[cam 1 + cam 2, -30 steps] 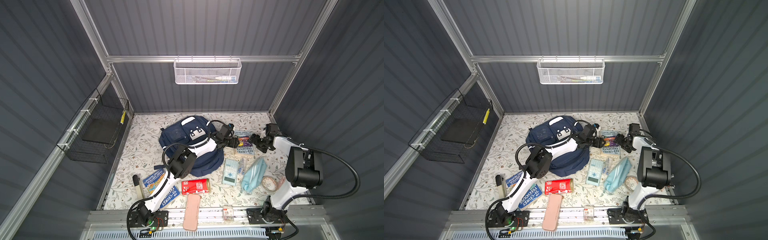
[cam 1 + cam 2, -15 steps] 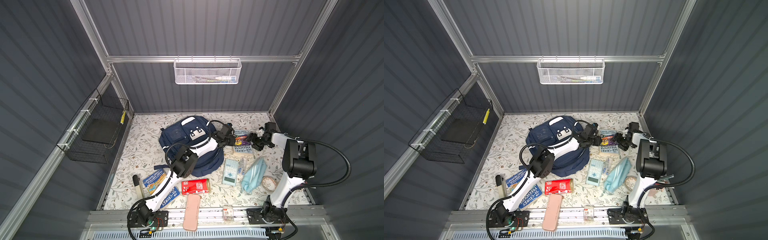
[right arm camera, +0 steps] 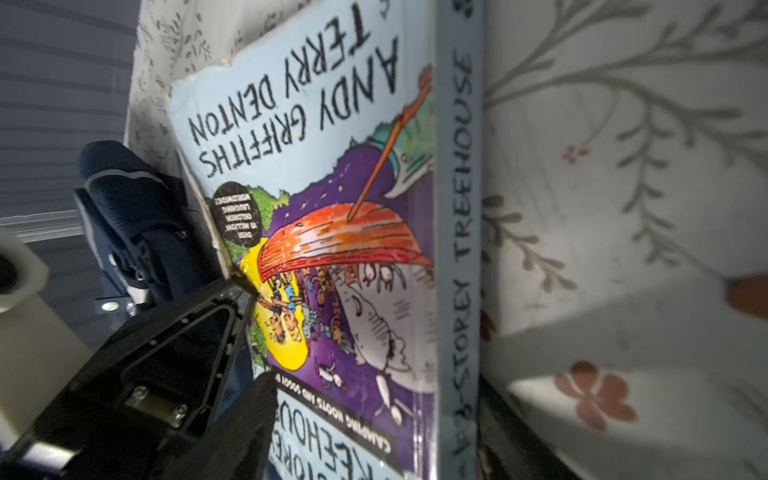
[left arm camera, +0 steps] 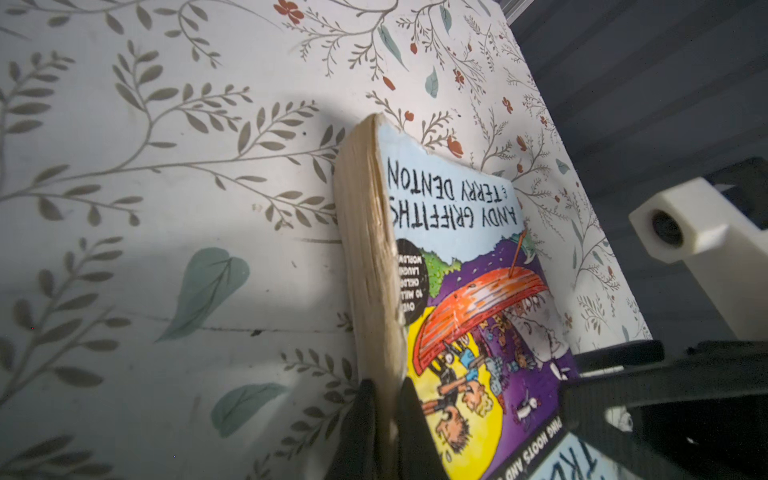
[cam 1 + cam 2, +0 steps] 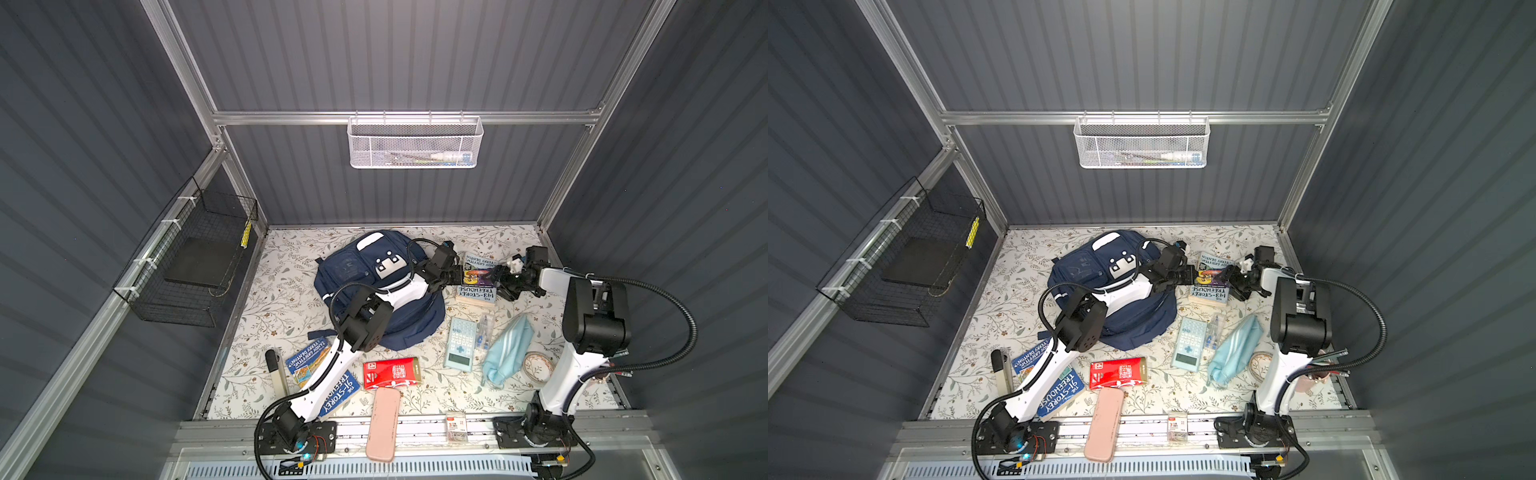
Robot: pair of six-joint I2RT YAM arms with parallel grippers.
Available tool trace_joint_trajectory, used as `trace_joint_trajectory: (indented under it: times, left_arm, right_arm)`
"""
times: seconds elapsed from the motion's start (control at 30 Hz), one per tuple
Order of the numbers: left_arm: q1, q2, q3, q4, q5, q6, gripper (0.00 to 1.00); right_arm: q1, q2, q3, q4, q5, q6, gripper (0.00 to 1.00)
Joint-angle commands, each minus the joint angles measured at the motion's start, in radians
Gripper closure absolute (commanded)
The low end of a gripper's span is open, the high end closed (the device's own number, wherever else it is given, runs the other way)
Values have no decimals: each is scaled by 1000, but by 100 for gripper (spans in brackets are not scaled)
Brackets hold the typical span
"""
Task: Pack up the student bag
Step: 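Grasp the purple book with the right gripper while the left moves to the bag, then lift the purple book toward the backpack while the left gripper holds the opening wide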
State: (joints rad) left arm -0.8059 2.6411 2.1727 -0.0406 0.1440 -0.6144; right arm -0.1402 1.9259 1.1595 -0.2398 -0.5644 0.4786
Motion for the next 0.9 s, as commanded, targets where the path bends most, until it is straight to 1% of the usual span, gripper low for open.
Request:
trace_joint_trajectory:
  times: [0.0, 0.03, 0.07, 0.1, 0.13, 0.17, 0.27, 0.33, 0.37, 0.47, 0.53, 0.63, 0.67, 0.73, 0.8, 0.87]
  left_arm:
    - [-47, 79, -62, -79, 94, -32, 90]
    - [-48, 75, -69, -68, 94, -37, 91]
    - [-48, 76, -72, -62, 97, -42, 92]
    - [-47, 74, -72, -59, 97, -44, 92]
    - [-49, 72, -73, -58, 99, -44, 92]
    - [-50, 70, -73, -58, 100, -44, 92]
    - [-50, 50, -84, -51, 99, -47, 92]
    - [-47, 25, -82, -57, 97, -33, 90]
    - [-47, 11, -79, -64, 86, -26, 90]
    - [-35, -37, -80, -58, 60, -7, 86]
    - [-18, -57, -72, -61, 81, -10, 85]
    - [-15, -128, -88, -92, 53, 35, 80]
    - [-16, -160, -103, -90, 45, 48, 77]
    - [-16, -242, -140, -92, 38, 73, 63]
    - [-15, -328, -184, -97, 28, 93, 52]
    - [-14, -412, -234, -110, 16, 113, 45]
  right_arm:
    - [28, -29, -67, 133, -115, 60, 33]
    - [29, -19, -89, 220, -176, 107, 38]
    - [33, -10, -99, 278, -210, 142, 43]
    - [38, -3, -101, 318, -218, 170, 54]
    - [44, -1, -97, 323, -201, 175, 64]
    - [50, -6, -91, 315, -186, 171, 72]
    - [53, -48, -102, 305, -145, 160, 83]
    - [56, -101, -116, 273, -117, 132, 94]
    - [57, -132, -123, 254, -101, 119, 97]
    - [59, -264, -159, 240, -92, 96, 100]
    - [60, -351, -156, 184, -76, 80, 100]
    - [63, -446, -142, 103, -73, 67, 100]
    - [66, -470, -145, 87, -65, 67, 100]
    - [72, -529, -158, 50, -46, 68, 100]
    - [80, -593, -180, 23, -31, 70, 100]
    - [85, -661, -205, -7, -16, 78, 100]
